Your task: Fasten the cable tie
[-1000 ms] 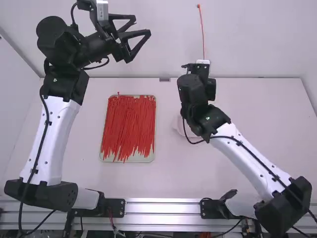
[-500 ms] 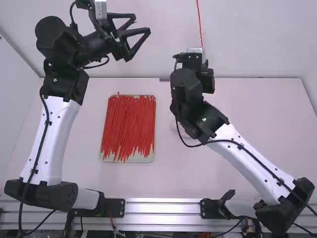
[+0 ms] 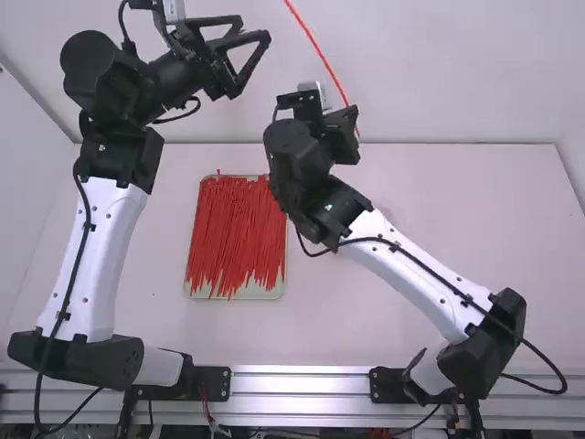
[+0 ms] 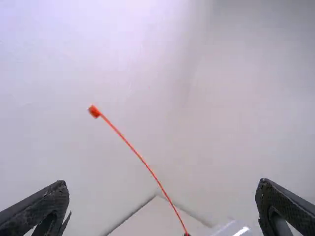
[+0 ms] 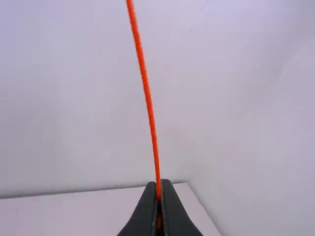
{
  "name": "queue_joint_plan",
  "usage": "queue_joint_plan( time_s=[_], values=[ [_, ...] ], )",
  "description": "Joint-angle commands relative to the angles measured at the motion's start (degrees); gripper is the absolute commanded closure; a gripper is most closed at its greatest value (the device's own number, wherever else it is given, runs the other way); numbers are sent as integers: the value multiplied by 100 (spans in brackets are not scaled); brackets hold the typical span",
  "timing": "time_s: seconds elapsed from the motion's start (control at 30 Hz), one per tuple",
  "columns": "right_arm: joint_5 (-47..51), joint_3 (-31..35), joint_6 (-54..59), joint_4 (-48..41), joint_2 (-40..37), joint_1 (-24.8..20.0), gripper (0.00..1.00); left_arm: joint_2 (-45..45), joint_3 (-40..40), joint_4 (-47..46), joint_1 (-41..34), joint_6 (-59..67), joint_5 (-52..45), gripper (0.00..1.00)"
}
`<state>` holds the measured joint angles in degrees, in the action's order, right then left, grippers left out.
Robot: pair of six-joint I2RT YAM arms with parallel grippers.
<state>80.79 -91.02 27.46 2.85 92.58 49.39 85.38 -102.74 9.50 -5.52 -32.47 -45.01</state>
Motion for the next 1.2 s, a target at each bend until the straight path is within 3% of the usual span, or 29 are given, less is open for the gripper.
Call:
queue_joint_plan(
  time_s=[0.0,0.33,0.57,0.7,0.8,0.83,0.87,0.93,1.17],
  values=[
    [153,-212,129,50,-15,140,100,-20,17,31,-11,-345,315,1],
    [24,-212,151,107,-15,490,100,-20,17,79,-9,-721,472,0],
    [2,-212,153,133,-15,754,100,-20,17,157,-9,-870,566,11],
    [-20,-212,151,146,-15,881,100,-20,17,199,-11,-872,566,34],
    [-39,-212,153,146,-15,946,100,-20,17,142,-9,-1187,807,59],
    [-37,-212,153,144,-15,957,100,-20,17,131,-7,-1185,866,74],
    [-35,-212,153,144,-15,955,100,-20,17,133,-2,-1182,866,75],
    [-37,-212,153,142,-15,938,100,-20,17,144,-15,-1189,844,94],
    [-35,-212,146,142,-15,957,100,-20,17,153,-37,-1167,846,98]
  ],
)
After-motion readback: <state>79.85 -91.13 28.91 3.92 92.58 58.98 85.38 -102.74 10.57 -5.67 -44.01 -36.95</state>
